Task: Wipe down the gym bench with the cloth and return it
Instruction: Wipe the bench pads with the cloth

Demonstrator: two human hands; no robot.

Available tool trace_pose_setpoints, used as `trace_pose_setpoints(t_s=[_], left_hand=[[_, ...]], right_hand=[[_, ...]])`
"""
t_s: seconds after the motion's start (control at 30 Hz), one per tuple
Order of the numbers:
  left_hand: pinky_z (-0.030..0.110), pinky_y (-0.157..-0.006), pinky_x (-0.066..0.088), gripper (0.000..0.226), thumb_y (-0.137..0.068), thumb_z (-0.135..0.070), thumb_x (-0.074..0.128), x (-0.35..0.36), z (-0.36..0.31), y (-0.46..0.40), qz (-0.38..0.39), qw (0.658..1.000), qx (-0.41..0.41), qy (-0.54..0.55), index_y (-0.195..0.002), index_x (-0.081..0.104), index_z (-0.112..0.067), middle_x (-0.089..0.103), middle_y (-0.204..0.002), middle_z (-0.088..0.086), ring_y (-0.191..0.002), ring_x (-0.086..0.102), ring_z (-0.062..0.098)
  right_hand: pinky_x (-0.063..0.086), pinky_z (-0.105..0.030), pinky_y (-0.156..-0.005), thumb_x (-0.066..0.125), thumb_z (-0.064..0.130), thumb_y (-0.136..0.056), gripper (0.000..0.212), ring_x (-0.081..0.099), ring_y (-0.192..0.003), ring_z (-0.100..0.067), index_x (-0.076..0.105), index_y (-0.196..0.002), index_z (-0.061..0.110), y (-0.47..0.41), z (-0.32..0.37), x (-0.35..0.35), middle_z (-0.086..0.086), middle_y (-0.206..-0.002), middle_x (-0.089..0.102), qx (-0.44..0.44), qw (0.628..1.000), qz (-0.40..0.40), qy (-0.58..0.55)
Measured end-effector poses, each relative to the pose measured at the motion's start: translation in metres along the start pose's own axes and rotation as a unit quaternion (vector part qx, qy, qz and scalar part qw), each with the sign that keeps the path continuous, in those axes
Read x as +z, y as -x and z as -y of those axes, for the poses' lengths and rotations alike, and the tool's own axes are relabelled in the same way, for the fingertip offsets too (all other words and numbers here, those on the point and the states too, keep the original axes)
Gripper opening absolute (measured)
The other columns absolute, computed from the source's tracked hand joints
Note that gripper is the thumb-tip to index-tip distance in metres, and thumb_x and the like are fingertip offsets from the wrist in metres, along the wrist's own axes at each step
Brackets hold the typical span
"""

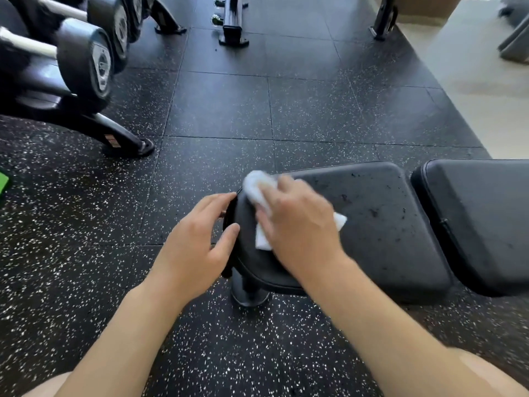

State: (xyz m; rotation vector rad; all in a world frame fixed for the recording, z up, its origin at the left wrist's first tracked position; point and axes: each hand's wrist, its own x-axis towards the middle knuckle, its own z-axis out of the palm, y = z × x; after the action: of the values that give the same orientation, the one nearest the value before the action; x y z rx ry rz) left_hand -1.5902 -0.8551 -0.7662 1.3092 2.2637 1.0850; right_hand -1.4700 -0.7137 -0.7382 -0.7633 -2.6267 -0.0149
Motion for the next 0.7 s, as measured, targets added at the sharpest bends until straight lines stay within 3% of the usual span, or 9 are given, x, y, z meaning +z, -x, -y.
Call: trace_pose_setpoints(t_s=[0.1,0.2,0.3,0.37,0.43,0.57,0.7], left_hand=[[0.027,-0.112,0.042,0.047,-0.102,-0.029,0.057,0.002,0.001,0.003,0.005,1.000,0.012,-0.003,-0.149,0.050,-0.027,0.052,-0.143,-0.021,-0.131,0.051,-0.001],[0.010,-0.117,0.025,0.054,-0.101,-0.037,0.056,0.007,-0.001,0.005,0.008,0.999,0.026,-0.019,-0.153,0.045,-0.026,0.043,-0.152,-0.020,-0.142,0.040,-0.004],[0.012,-0.120,0.020,0.057,-0.102,-0.038,0.057,0.009,0.001,0.005,0.014,0.999,0.026,-0.022,-0.156,0.042,-0.028,0.037,-0.157,-0.021,-0.147,0.032,-0.004],[0.015,-0.121,0.022,0.060,-0.100,-0.042,0.054,0.009,0.002,0.004,0.017,0.999,0.028,-0.023,-0.156,0.042,-0.028,0.037,-0.158,-0.020,-0.148,0.032,-0.004],[0.010,-0.119,0.020,0.061,-0.098,-0.043,0.052,0.010,0.003,0.002,0.018,0.999,0.031,-0.021,-0.156,0.042,-0.027,0.038,-0.158,-0.019,-0.147,0.033,-0.005],[0.012,-0.119,0.023,0.052,-0.104,-0.034,0.045,0.012,0.004,-0.003,0.016,1.000,0.023,-0.011,-0.155,0.043,-0.023,0.042,-0.156,-0.015,-0.145,0.037,-0.002],[0.012,-0.119,0.021,0.055,-0.101,-0.036,0.046,0.013,0.002,-0.005,0.015,0.999,0.028,-0.011,-0.154,0.044,-0.023,0.043,-0.155,-0.015,-0.145,0.036,-0.002]], right_hand=[[0.043,-0.033,-0.055,0.070,0.034,-0.087,0.017,0.055,-0.070,-0.023,0.067,-0.089,0.017,0.009,0.000,-0.003,0.001,-0.078,0.053,-0.036,0.998,0.016,-0.042],[0.040,-0.034,-0.065,0.062,0.037,-0.094,0.018,0.062,-0.087,-0.026,0.070,-0.095,0.021,-0.009,-0.056,-0.005,0.001,-0.087,0.054,0.083,0.996,0.007,0.004],[0.034,-0.034,-0.069,0.057,0.037,-0.099,0.022,0.061,-0.096,-0.030,0.070,-0.103,0.019,-0.019,-0.094,-0.010,-0.003,-0.094,0.055,0.170,0.985,0.012,0.026],[0.042,-0.036,-0.066,0.062,0.033,-0.095,0.018,0.063,-0.091,-0.032,0.068,-0.100,0.017,-0.013,-0.073,-0.010,-0.005,-0.092,0.058,0.134,0.990,-0.001,0.042],[0.048,-0.037,-0.062,0.069,0.032,-0.088,0.018,0.062,-0.082,-0.030,0.067,-0.098,0.018,0.000,-0.033,-0.008,-0.004,-0.088,0.060,0.064,0.997,0.000,0.031],[0.041,-0.035,-0.056,0.069,0.035,-0.087,0.018,0.054,-0.071,-0.022,0.068,-0.092,0.018,0.025,0.004,-0.008,0.000,-0.079,0.053,-0.046,0.999,0.021,-0.020],[0.048,-0.035,-0.061,0.067,0.036,-0.089,0.018,0.062,-0.079,-0.027,0.071,-0.099,0.021,0.009,-0.049,-0.010,0.000,-0.085,0.057,0.055,0.998,-0.008,0.018]])
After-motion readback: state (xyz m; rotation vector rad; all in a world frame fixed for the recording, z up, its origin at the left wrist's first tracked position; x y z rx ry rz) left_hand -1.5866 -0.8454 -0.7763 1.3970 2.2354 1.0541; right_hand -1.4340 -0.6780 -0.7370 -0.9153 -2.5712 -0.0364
